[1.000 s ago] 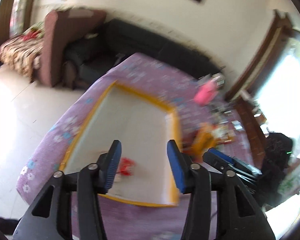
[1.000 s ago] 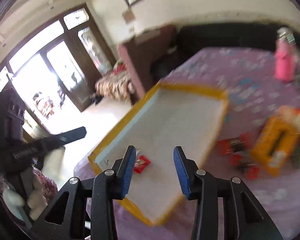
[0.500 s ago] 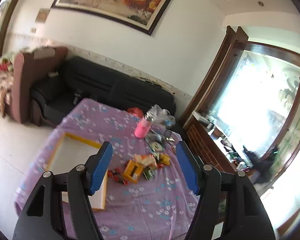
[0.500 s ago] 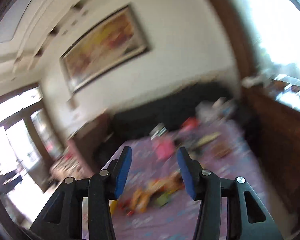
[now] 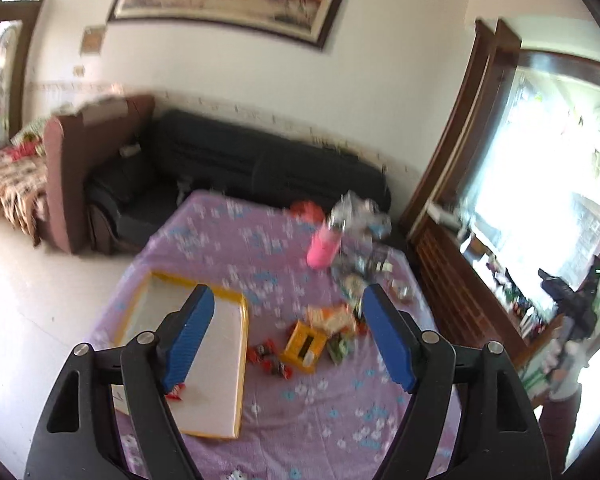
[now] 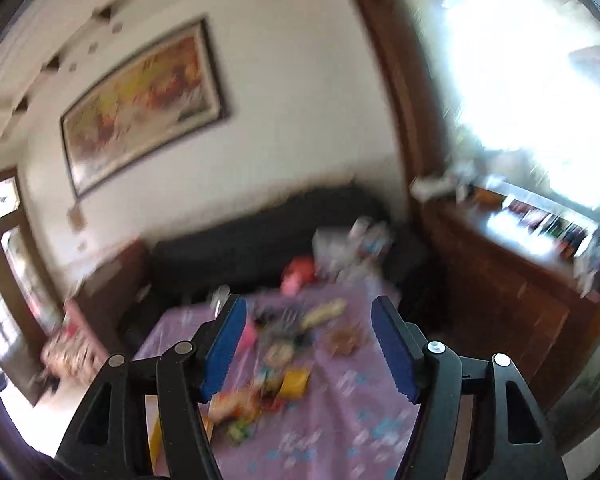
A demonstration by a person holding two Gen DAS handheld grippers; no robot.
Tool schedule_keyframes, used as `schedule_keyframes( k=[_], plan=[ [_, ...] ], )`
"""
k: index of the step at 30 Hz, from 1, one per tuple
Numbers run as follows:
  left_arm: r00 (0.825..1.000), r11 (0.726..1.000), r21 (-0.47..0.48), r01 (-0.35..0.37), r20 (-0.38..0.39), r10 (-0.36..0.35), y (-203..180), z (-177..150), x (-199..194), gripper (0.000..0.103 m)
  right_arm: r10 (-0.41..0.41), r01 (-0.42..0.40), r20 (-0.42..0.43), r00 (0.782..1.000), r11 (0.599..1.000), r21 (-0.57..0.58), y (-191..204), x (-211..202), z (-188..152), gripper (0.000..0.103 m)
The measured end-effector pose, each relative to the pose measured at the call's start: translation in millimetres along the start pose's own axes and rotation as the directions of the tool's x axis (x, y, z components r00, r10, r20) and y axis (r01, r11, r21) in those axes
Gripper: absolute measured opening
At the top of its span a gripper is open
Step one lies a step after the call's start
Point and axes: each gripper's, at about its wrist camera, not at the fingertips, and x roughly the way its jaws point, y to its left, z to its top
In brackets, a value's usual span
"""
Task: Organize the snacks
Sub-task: 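Withdraw both tools from the tray back toward the snack pile, then grasp the orange biscuit pack with the left tool while the right grasps the green pea packet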
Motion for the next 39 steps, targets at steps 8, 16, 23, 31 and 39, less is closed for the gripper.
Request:
schedule_keyframes(
  k=[8, 16, 23, 31, 39],
  plan=[
    [0.979, 0.999, 0.043, 0.031, -0.201, -0.022, 13, -67, 139, 0.077, 0.200, -0.197, -0.386, 0.901, 0.979, 0.047, 74, 184, -180, 0.067],
    [0.911, 0.995, -0.077, 0.059, -0.403, -0.086, 17, -117, 254, 0.076, 0.224, -0.152, -0.580, 0.783, 0.974, 0.171, 121, 322, -292, 0.064],
    [0.894, 0.998, -0.007, 0.062, -0.444, -0.059, -9, -126, 301, 0.076, 0.179, -0.103, -0.555, 0.812, 0.981, 0.166, 122, 351, -299, 0.064],
    [0.914, 0.978, 0.202, 0.052, -0.404, 0.035, -49, -132, 325, 0.076, 0.026, -0.069, -0.540, 0.842, 0.996, -0.061, 144, 349, -303, 0.044],
    [0.921, 0.897, 0.440, 0.040, -0.365, 0.138, -85, -141, 352, 0.077, 0.044, -0.068, -0.552, 0.833, 0.997, -0.024, 125, 343, -297, 0.037]
  ],
)
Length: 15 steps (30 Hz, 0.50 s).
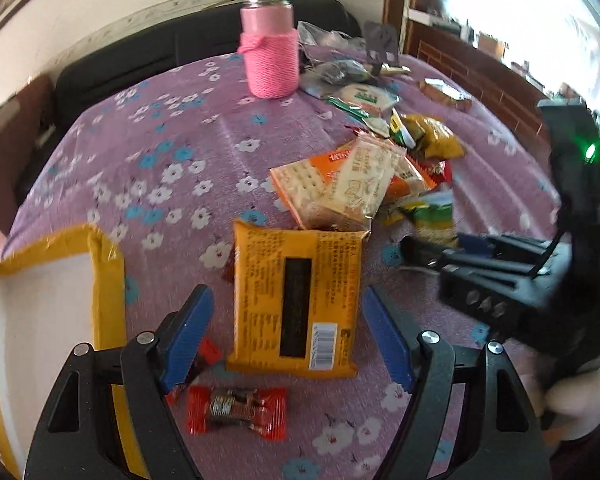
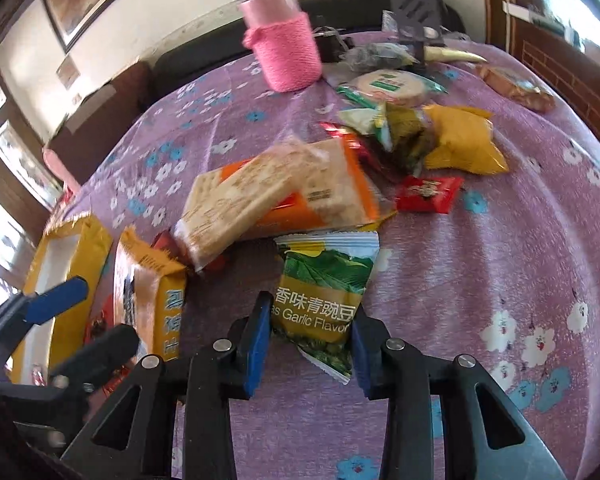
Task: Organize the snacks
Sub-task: 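Grasp the orange biscuit pack with the left tool while the right grasps the green pea packet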
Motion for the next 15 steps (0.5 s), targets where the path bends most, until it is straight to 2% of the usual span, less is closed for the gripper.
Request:
schedule_keyframes(
  k=[3, 6, 7, 8, 15],
  plan=[
    [0.997, 0.996, 0.050, -0.068, -0.018, 0.069, -10, 3, 15, 0.080, 0.045, -0.045, -0.005, 0.999, 0.997, 0.058, -14, -1, 2, 0.037],
    [0.988, 0.989, 0.070, -0.131, -0.070, 0.136, -15, 0, 29, 0.080, 0.048, -0.048, -0.002, 0.999, 0.997, 0.061, -14, -1, 2, 0.037],
    [0.987, 0.988, 0.072, -0.133, -0.083, 0.139, -16, -1, 31, 0.072, 0.045, -0.045, 0.000, 0.999, 0.997, 0.056, -13, -1, 2, 0.037],
    [0.988, 0.990, 0.065, -0.121, -0.090, 0.127, -16, -4, 30, 0.070, 0.043, -0.043, 0.000, 0.999, 0.998, 0.050, -12, -1, 2, 0.037],
    [0.997, 0.995, -0.070, -0.070, -0.012, 0.070, -3, -9, -6, 0.069, 0.031, -0.031, 0.007, 0.999, 0.999, 0.015, -3, -2, -3, 0.037]
  ],
)
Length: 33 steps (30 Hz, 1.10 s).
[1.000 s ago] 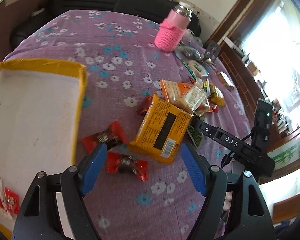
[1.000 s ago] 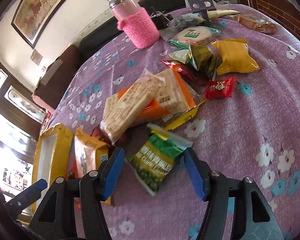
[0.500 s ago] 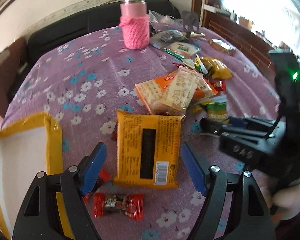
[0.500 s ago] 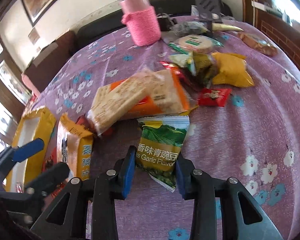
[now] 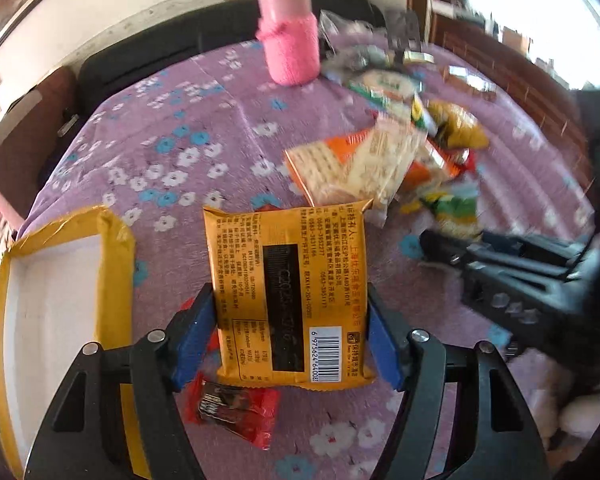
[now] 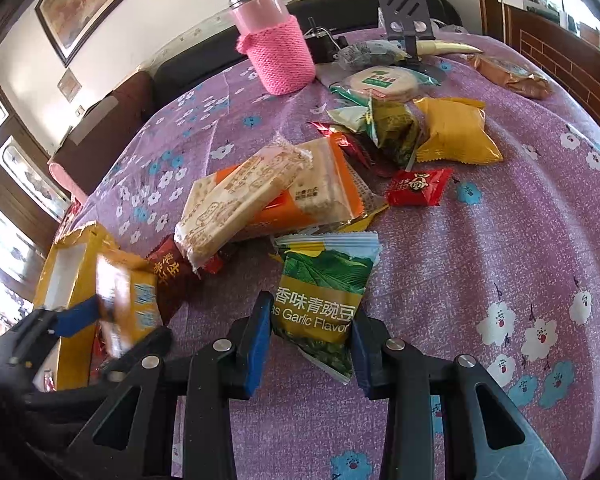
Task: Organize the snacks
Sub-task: 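Grasp the orange biscuit pack with the left tool while the right grasps the green pea packet, then carry both packs over the yellow tray and open both tools to release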
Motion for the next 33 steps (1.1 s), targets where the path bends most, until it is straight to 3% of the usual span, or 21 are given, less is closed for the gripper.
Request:
schedule_keyframes(
  k=[8, 15, 28, 31, 33],
  plan=[
    [0.988, 0.981, -0.159, 0.112, 0.125, -0.093, 24, -36, -78, 0.069, 0.017, -0.012, 0.072, 0.997, 0.998, -0.067, 16, -13, -7, 0.037],
    [0.977, 0.954, -0.266, 0.143, 0.195, -0.092, 55, -70, -112, 0.069, 0.044, -0.033, 0.121, 0.992, 0.995, -0.096, 27, -21, -15, 0.037],
    [0.977, 0.927, -0.367, 0.081, 0.215, 0.000, 126, -101, -147, 0.069, 0.070, -0.041, 0.175, 0.982, 0.986, -0.163, 51, -41, -24, 0.037],
    [0.978, 0.928, -0.367, 0.058, 0.207, 0.020, 150, -102, -151, 0.069, 0.140, -0.106, 0.155, 0.978, 0.973, -0.206, 73, -64, -29, 0.037],
    [0.981, 0.926, -0.377, 0.004, 0.180, 0.069, 169, -100, -147, 0.069, 0.212, -0.170, 0.142, 0.967, 0.950, -0.263, 98, -81, -32, 0.036]
  ],
)
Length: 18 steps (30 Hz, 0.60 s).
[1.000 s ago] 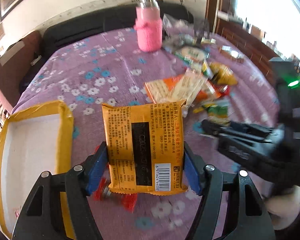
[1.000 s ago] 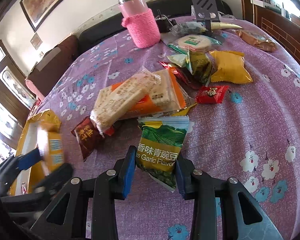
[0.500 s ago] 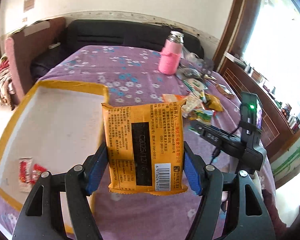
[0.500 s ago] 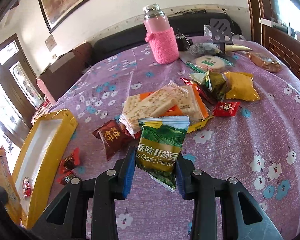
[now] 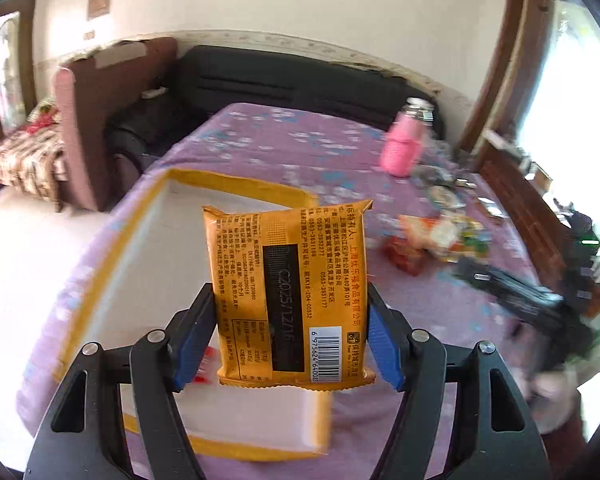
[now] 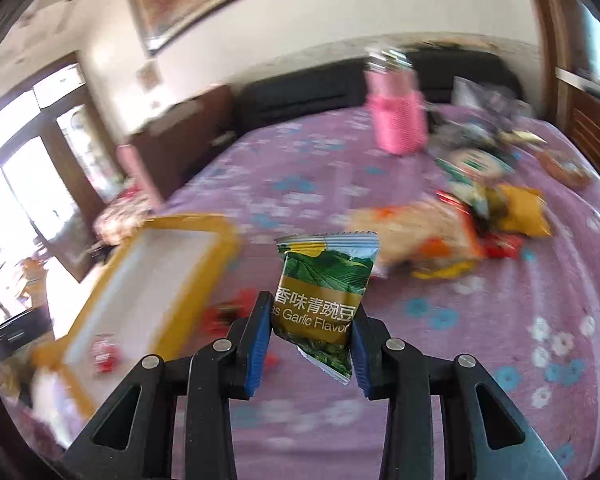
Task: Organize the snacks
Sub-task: 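Carry both packs over the yellow tray and open both tools to release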
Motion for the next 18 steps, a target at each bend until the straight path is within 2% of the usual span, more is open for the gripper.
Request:
schedule_keyframes(
  k=[2, 5, 9, 12, 15, 18],
  plan=[
    [1.000, 1.000, -0.011, -0.023, -0.019, 0.023, 19, 10, 10, 0.069, 0.042, -0.042, -0.009, 0.999, 0.998, -0.038, 23, -1, 6, 0.036],
    [0.997, 0.998, -0.026, -0.058, -0.052, 0.056, 42, 21, 26, 0.069, 0.152, -0.156, -0.067, 0.986, 0.986, -0.057, 62, 12, 15, 0.036],
    [0.984, 0.993, -0.043, -0.107, -0.150, 0.099, 70, 19, 58, 0.069, 0.271, -0.285, -0.182, 0.945, 0.957, -0.060, 113, 46, 12, 0.036],
    [0.970, 0.989, -0.049, -0.137, -0.208, 0.124, 88, 13, 82, 0.069, 0.274, -0.305, -0.247, 0.929, 0.948, -0.095, 143, 70, 0, 0.036],
    [0.964, 0.985, -0.068, -0.156, -0.227, 0.138, 99, 14, 93, 0.070, 0.249, -0.301, -0.315, 0.916, 0.945, -0.127, 166, 99, -15, 0.036],
    [0.968, 0.986, -0.105, -0.128, -0.230, 0.101, 107, 17, 94, 0.070, 0.216, -0.288, -0.380, 0.900, 0.946, -0.145, 181, 125, -30, 0.036]
  ],
)
